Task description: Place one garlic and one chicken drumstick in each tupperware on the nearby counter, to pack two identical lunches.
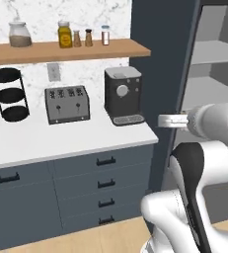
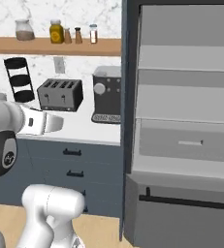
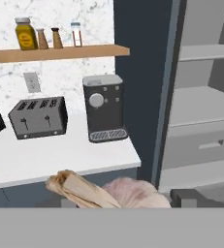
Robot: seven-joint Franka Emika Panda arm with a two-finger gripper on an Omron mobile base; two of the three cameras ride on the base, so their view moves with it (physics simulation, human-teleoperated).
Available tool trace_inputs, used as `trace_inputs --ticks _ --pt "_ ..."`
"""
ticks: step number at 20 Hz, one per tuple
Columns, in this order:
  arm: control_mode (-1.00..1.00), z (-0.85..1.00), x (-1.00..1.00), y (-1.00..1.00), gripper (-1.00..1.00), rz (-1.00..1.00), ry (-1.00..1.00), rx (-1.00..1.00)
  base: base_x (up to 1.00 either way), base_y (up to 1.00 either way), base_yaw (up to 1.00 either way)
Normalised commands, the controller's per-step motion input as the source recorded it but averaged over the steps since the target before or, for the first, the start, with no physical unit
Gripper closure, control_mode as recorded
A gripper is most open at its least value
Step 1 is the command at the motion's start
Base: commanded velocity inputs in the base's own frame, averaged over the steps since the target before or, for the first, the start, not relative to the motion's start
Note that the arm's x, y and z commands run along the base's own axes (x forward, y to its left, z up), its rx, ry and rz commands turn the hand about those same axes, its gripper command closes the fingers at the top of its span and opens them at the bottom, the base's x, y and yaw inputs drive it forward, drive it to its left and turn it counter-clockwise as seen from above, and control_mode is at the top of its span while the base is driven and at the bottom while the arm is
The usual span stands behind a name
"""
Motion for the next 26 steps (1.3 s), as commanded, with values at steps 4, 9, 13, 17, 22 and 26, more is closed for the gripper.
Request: trace_inputs --ticks 4,9,13,17,22,26 --pt "1.0 0.0 0.0 0.0 1.0 0.0 0.0 0.0 0.35 1.0 0.09" --pt "1.0 0.0 0.0 0.0 1.0 0.0 0.0 0.0 0.23 1.0 0.04" --pt "1.0 0.0 0.0 0.0 1.0 0.0 0.0 0.0 0.24 1.0 0.01" --pt "1.0 0.0 0.0 0.0 1.0 0.0 0.0 0.0 0.5 1.0 0.01" --pt "1.0 0.0 0.0 0.0 1.0 0.0 0.0 0.0 0.71 1.0 0.0" --pt "1.0 0.0 0.0 0.0 1.0 0.0 0.0 0.0 0.47 1.0 0.0"
